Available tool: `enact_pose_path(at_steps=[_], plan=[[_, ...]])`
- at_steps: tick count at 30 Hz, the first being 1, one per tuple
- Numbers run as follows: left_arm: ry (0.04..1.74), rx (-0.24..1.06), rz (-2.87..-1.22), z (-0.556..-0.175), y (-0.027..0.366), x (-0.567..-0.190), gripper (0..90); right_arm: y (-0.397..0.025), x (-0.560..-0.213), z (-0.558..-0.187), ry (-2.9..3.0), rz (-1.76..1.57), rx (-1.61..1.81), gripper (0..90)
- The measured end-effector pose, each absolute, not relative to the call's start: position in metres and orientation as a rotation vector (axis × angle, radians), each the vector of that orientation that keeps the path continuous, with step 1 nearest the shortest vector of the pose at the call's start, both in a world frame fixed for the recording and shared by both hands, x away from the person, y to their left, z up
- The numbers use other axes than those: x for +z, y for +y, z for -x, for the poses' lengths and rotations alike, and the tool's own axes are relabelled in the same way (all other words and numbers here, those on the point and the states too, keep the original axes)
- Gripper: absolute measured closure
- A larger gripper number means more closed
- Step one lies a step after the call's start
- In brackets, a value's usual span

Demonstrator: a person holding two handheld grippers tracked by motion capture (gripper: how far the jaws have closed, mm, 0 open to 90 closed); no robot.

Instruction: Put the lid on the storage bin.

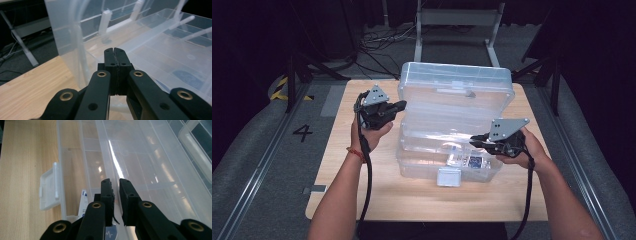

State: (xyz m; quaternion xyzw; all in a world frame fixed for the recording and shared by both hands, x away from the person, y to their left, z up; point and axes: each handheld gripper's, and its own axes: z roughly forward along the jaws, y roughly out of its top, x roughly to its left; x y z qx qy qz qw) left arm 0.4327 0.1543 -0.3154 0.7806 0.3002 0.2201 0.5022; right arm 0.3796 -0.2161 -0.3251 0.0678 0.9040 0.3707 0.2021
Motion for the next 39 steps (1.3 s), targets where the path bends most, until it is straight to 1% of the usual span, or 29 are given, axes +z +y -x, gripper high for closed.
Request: enact_pose_path(at_steps=[11,25,31,39], plan=[[0.712,0.517,-1.875,-0.427,0.16,-0.314,89.9,-0.216,-0.331,-0.371,2.524,-0.171,1.021,82.3],[0.642,0.485,-1.889,-0.412,0.164,-0.313,89.9,-0.218,-0.335,-0.363,2.5,-0.188,0.991,80.0],[0.617,0.474,-1.895,-0.406,0.167,-0.319,89.9,-0.225,-0.336,-0.357,2.484,-0.212,0.986,80.4],[0.583,0.46,-1.91,-0.398,0.172,-0.325,89.9,-0.247,-0.338,-0.345,2.44,-0.28,1.013,82.0]])
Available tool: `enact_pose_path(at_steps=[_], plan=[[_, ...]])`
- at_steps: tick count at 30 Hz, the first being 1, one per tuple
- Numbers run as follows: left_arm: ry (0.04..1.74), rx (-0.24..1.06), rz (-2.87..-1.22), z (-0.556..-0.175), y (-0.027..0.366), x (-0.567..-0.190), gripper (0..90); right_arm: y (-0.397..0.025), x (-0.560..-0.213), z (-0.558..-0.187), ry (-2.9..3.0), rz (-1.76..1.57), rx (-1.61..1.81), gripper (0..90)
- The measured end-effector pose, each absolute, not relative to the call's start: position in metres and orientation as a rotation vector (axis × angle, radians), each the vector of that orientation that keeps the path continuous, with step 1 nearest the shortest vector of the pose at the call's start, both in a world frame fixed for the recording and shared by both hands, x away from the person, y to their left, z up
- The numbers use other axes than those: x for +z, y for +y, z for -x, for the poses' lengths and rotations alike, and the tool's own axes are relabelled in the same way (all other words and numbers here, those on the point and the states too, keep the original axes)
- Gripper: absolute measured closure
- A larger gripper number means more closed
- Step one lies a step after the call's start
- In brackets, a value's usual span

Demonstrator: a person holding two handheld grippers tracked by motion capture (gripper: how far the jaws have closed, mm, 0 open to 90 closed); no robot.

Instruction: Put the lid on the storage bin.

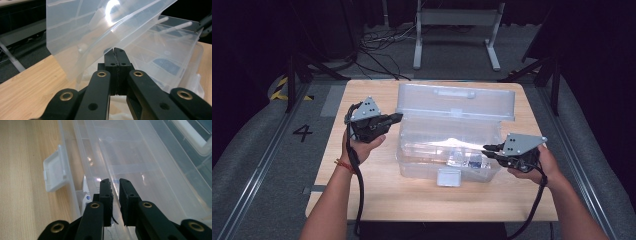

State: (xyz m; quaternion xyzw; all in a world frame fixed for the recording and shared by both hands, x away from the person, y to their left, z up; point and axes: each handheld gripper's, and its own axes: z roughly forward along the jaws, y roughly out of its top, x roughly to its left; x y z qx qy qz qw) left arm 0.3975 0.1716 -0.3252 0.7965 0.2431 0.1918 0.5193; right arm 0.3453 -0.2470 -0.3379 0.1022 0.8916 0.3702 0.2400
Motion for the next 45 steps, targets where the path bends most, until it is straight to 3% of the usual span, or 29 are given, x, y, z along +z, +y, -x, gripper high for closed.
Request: enact_pose_path(at_steps=[20,45], plan=[[0.55,0.442,-2.014,-0.38,0.17,-0.342,89.8,-0.307,-0.354,-0.317,2.362,-0.485,1.102,84.0],[0.576,0.412,-2.052,-0.369,0.176,-0.365,89.8,-0.316,-0.39,-0.33,2.393,-0.604,1.11,84.6]])
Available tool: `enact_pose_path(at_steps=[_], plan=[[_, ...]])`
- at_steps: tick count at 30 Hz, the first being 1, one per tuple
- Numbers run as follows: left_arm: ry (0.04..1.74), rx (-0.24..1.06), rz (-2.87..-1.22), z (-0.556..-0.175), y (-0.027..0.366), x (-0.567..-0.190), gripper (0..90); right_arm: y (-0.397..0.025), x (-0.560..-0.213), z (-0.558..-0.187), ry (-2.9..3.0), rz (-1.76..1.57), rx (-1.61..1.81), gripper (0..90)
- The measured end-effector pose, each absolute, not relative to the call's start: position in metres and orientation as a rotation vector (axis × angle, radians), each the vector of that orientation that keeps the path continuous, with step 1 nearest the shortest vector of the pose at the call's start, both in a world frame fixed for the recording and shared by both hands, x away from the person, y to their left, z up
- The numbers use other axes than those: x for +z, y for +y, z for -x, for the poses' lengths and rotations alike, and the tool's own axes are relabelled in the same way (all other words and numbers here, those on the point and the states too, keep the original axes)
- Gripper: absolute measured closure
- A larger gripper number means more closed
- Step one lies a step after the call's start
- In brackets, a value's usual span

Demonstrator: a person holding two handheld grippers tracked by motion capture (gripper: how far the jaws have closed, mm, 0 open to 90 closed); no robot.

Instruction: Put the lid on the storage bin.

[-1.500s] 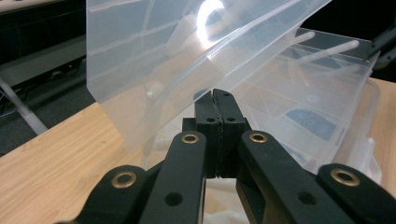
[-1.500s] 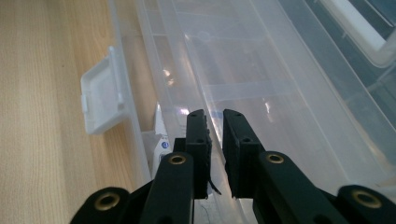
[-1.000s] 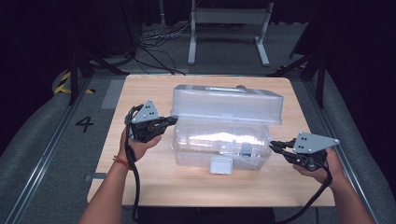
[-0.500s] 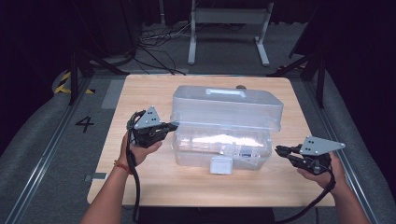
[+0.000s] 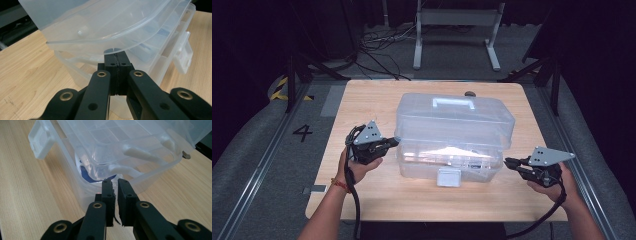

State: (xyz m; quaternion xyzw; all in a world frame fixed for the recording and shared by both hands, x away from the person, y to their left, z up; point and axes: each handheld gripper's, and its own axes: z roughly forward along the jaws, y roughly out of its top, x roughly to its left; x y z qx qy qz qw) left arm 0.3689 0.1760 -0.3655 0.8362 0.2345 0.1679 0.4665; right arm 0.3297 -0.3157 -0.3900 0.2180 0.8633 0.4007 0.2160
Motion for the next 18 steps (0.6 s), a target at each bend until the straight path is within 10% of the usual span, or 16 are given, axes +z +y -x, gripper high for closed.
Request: enact_pose_path(at_steps=[18], plan=[[0.587,0.41,-2.11,-0.364,0.181,-0.38,89.8,-0.322,-0.403,-0.337,2.43,-0.67,1.104,84.2]])
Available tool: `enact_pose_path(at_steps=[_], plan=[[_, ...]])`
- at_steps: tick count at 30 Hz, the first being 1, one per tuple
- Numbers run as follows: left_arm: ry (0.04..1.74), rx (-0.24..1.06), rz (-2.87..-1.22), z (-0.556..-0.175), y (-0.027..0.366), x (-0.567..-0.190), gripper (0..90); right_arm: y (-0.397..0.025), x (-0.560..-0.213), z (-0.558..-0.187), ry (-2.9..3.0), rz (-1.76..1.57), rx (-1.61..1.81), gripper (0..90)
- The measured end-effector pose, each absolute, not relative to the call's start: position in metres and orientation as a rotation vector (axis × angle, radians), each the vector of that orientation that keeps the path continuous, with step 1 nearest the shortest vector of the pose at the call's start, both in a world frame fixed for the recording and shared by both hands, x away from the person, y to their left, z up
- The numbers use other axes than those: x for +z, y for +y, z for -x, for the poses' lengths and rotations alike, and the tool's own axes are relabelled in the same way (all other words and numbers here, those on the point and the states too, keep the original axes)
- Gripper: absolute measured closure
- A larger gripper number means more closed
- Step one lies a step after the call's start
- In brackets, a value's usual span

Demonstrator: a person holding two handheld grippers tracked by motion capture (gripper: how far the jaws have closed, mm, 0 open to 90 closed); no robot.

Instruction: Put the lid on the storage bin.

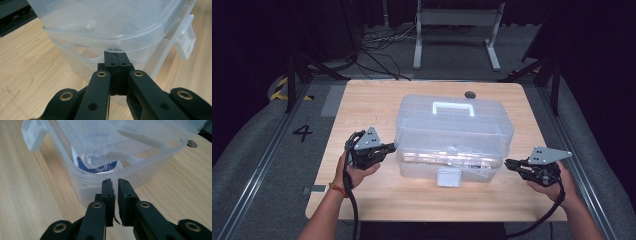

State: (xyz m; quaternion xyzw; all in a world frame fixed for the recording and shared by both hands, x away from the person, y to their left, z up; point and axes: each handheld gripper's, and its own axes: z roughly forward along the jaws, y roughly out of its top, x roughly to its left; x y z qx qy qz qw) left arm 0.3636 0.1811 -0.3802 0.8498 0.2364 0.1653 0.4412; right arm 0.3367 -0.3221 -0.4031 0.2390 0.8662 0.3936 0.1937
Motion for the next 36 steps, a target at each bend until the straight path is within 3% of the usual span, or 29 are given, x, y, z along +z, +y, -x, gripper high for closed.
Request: enact_pose_path(at_steps=[26,36], plan=[[0.608,0.39,-2.227,-0.358,0.185,-0.402,89.8,-0.321,-0.411,-0.338,2.457,-0.681,1.099,84.7],[0.607,0.386,-2.251,-0.356,0.185,-0.405,89.7,-0.319,-0.412,-0.343,2.433,-0.725,1.094,89.5]])
